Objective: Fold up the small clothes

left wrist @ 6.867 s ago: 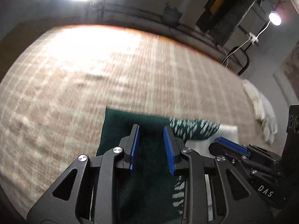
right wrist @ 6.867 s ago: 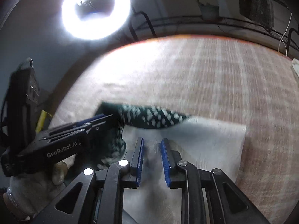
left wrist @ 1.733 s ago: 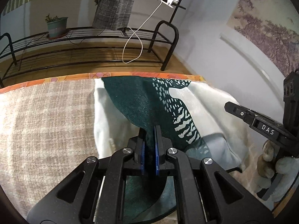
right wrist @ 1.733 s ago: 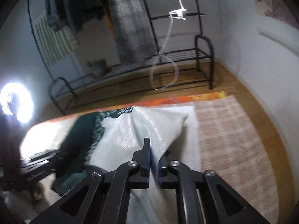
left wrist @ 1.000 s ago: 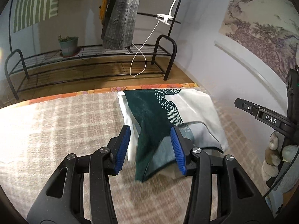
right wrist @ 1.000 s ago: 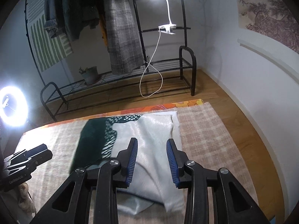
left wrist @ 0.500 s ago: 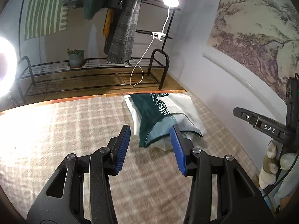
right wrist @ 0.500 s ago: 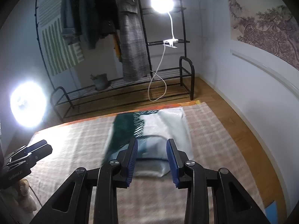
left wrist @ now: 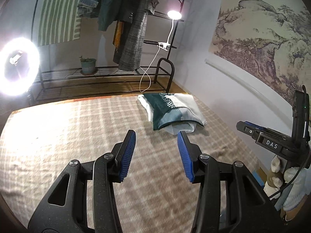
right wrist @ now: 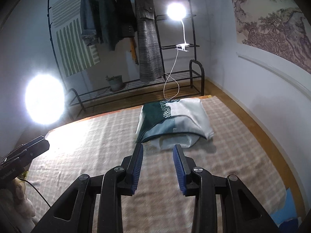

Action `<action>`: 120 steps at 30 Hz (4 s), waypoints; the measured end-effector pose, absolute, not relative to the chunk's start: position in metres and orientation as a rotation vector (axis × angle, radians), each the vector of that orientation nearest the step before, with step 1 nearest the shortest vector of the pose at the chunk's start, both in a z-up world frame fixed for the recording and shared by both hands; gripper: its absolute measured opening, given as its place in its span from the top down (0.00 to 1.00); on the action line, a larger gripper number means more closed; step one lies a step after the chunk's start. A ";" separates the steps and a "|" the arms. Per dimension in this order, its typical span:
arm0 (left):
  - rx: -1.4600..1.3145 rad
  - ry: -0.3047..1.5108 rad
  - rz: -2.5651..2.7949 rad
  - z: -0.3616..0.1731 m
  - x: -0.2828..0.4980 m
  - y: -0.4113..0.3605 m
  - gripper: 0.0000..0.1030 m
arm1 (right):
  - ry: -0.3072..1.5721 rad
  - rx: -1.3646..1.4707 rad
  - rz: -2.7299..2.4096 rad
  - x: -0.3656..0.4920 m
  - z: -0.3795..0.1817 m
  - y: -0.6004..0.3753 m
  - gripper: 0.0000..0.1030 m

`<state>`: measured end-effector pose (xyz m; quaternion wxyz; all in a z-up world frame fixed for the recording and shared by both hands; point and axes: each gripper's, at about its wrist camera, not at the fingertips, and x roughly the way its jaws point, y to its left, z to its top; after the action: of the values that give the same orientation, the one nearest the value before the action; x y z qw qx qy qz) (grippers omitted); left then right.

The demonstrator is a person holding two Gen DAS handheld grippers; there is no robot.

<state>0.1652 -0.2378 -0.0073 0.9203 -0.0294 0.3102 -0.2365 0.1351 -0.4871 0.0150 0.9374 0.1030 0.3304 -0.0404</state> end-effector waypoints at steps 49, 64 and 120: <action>0.052 0.563 -0.409 -0.028 0.107 -0.212 0.03 | 0.557 0.129 -0.145 0.109 0.000 -0.427 0.00; 0.057 0.546 -0.405 -0.023 0.104 -0.212 0.02 | 0.558 0.128 -0.130 0.111 -0.002 -0.422 0.00; 0.064 0.537 -0.406 -0.020 0.100 -0.216 0.02 | 0.568 0.134 -0.116 0.113 -0.006 -0.420 0.00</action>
<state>0.1004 -0.2160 -0.0201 0.9434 0.0312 0.2634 -0.1993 0.1129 -0.4197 -0.0057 0.9561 0.0658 0.2796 -0.0573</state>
